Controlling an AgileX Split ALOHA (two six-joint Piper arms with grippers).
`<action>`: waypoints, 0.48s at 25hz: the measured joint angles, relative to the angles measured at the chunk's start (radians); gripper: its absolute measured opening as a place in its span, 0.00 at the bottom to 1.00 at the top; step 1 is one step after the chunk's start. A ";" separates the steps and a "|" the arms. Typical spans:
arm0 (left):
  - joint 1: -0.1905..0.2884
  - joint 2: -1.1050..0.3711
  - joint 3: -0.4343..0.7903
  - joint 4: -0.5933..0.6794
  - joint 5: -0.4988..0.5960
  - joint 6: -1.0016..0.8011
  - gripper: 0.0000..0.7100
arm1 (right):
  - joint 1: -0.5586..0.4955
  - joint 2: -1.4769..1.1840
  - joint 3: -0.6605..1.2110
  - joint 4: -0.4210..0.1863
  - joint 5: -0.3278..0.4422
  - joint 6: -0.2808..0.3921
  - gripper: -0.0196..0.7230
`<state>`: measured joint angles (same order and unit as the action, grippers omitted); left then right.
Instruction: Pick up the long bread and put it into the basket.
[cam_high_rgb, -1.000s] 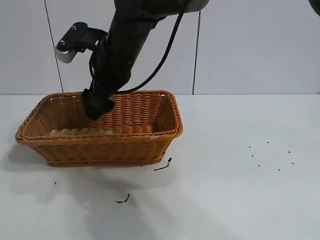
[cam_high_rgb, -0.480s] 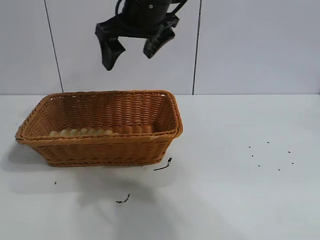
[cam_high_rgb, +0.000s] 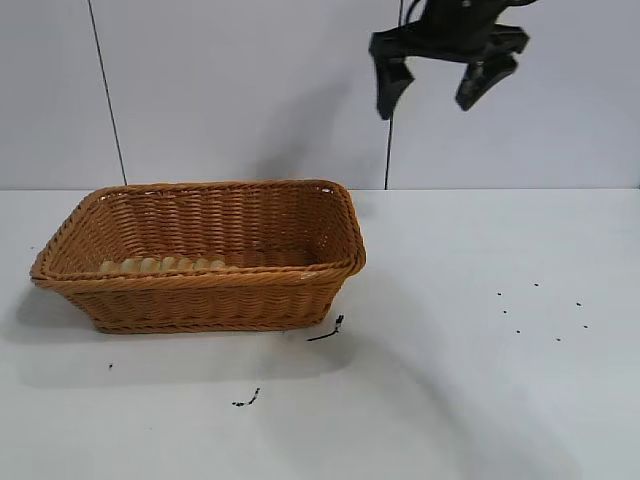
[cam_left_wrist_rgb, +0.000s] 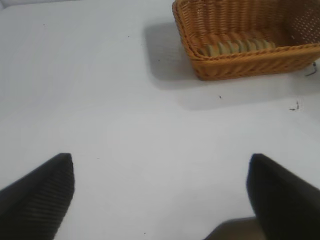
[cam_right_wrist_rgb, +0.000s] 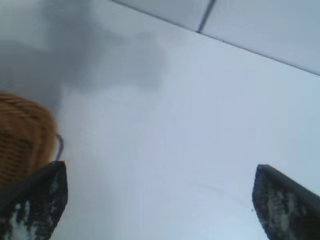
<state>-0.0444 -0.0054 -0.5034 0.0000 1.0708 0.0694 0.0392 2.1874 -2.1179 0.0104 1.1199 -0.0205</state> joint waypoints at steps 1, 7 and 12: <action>0.000 0.000 0.000 0.000 0.000 0.000 0.98 | -0.008 -0.006 0.000 0.001 0.014 0.001 0.96; 0.000 0.000 0.000 0.000 0.000 0.000 0.98 | -0.016 -0.026 0.005 0.003 0.090 0.003 0.96; 0.000 0.000 0.000 0.000 0.000 0.000 0.98 | -0.018 -0.098 0.080 0.003 0.090 0.015 0.96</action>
<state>-0.0444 -0.0054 -0.5034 0.0000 1.0708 0.0694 0.0215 2.0889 -2.0376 0.0136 1.2101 -0.0059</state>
